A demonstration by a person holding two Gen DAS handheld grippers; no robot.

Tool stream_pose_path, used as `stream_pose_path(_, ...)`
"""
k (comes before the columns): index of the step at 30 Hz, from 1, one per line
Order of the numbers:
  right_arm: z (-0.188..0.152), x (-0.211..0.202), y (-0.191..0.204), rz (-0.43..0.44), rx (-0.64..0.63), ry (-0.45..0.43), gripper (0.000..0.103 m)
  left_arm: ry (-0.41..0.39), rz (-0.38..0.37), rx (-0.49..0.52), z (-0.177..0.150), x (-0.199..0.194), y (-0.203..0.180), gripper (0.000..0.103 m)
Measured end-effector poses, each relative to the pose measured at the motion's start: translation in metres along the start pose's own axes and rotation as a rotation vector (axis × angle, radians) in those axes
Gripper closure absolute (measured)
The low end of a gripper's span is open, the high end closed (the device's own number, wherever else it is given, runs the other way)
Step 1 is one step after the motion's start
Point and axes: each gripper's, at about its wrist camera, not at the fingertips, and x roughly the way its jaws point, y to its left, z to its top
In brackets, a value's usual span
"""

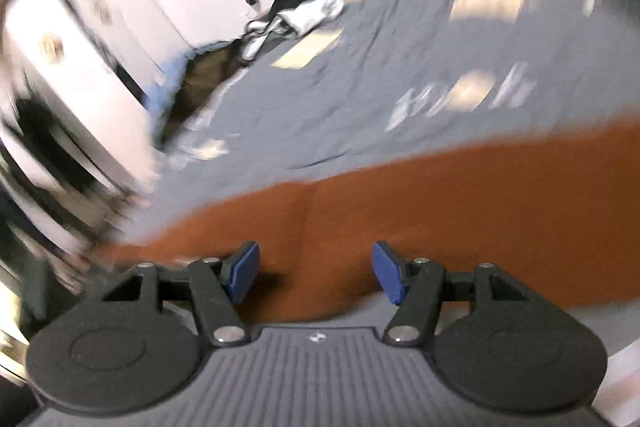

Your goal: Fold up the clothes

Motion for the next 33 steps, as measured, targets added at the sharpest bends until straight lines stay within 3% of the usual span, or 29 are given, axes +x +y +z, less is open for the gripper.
stream_pose_path(2,-0.003,0.022,0.006,0.085,0.129,0.038,0.04,0.01,-0.003,0.046,-0.005,0.0,-0.006,0.098)
stream_pose_path(6,-0.014,0.059,0.007,0.064,0.225,0.122,0.04,0.019,-0.006,0.099,-0.012,0.0,-0.012,0.098)
stream_pose_path(18,-0.033,0.085,0.013,0.143,0.378,0.142,0.042,0.004,-0.002,0.131,-0.015,-0.005,-0.014,0.098)
stream_pose_path(20,-0.032,0.089,0.014,0.146,0.384,0.144,0.046,0.009,0.001,0.137,-0.016,-0.004,-0.014,0.098)
stream_pose_path(25,-0.032,0.097,0.016,0.14,0.39,0.15,0.092,0.029,0.004,0.17,-0.018,-0.003,-0.015,0.096)
stream_pose_path(27,-0.032,0.097,0.014,0.139,0.399,0.146,0.097,0.028,0.002,0.183,-0.018,-0.004,-0.016,0.096)
stream_pose_path(29,-0.032,0.094,0.014,0.141,0.404,0.134,0.099,0.026,-0.011,0.179,-0.016,-0.008,-0.016,0.092)
stream_pose_path(33,-0.027,0.084,0.013,0.141,0.401,0.097,0.099,-0.004,-0.06,0.148,-0.008,-0.027,-0.012,0.055)
